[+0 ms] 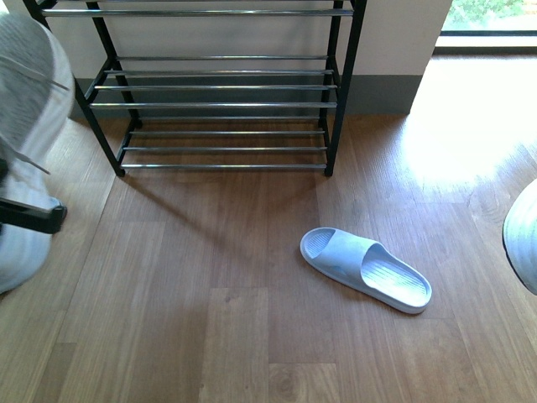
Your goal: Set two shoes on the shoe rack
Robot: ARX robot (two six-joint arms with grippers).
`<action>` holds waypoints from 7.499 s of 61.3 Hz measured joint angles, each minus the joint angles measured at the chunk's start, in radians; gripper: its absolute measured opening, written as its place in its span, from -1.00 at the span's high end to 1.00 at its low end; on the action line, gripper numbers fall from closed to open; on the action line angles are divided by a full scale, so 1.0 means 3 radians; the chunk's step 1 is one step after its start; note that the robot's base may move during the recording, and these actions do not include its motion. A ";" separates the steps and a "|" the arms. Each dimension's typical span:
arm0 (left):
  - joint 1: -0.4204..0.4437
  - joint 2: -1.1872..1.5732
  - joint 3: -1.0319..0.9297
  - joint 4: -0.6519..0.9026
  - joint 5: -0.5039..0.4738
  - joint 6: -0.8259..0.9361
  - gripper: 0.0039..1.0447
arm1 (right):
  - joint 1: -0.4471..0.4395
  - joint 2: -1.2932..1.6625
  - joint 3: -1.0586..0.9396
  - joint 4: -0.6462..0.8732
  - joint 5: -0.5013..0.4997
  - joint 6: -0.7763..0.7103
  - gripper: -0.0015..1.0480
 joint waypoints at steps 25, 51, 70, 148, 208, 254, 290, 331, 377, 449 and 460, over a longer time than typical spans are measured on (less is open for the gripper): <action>-0.0018 -0.0739 -0.0114 -0.0198 -0.0056 0.0079 0.97 | -0.0001 0.0000 -0.0001 0.0000 0.0000 -0.0001 0.97; -0.0017 -0.0739 -0.0117 -0.0198 -0.0076 0.0090 0.97 | 0.0000 0.0000 -0.0005 0.0000 -0.0006 -0.0001 0.97; -0.0031 -0.0732 -0.0118 -0.0198 -0.0058 0.0097 0.97 | -0.0008 0.0000 -0.0006 0.0000 0.0023 0.0000 0.97; -0.0014 -0.0727 -0.0125 -0.0198 -0.0074 0.0100 0.97 | 0.0004 0.0006 -0.0011 0.0000 0.0003 -0.0001 0.97; -0.0017 -0.0727 -0.0126 -0.0198 -0.0074 0.0100 0.97 | 0.1361 0.1820 0.1862 -0.0123 0.0178 0.0154 0.97; -0.0017 -0.0727 -0.0126 -0.0198 -0.0075 0.0100 0.97 | 0.1377 0.4613 0.4753 -0.1235 0.1338 -0.0801 0.97; -0.0017 -0.0727 -0.0126 -0.0198 -0.0076 0.0100 0.97 | 0.1150 0.4313 0.4527 -0.1253 0.1074 -0.1176 0.11; -0.0017 -0.0727 -0.0126 -0.0198 -0.0075 0.0100 0.97 | 0.0893 -0.0277 0.0446 -0.0034 -0.0060 -0.0332 -0.82; -0.0018 -0.0727 -0.0126 -0.0198 -0.0076 0.0102 0.97 | 0.0482 -0.1389 -0.0496 0.0451 0.1092 -0.0360 0.71; -0.0018 -0.0727 -0.0126 -0.0198 -0.0075 0.0100 0.97 | -0.0080 -0.3375 -0.0692 -0.1219 0.0549 -0.0348 0.97; -0.0018 -0.0727 -0.0126 -0.0198 -0.0075 0.0100 0.97 | -0.0081 -0.3508 -0.0692 -0.1358 0.0549 -0.0348 0.97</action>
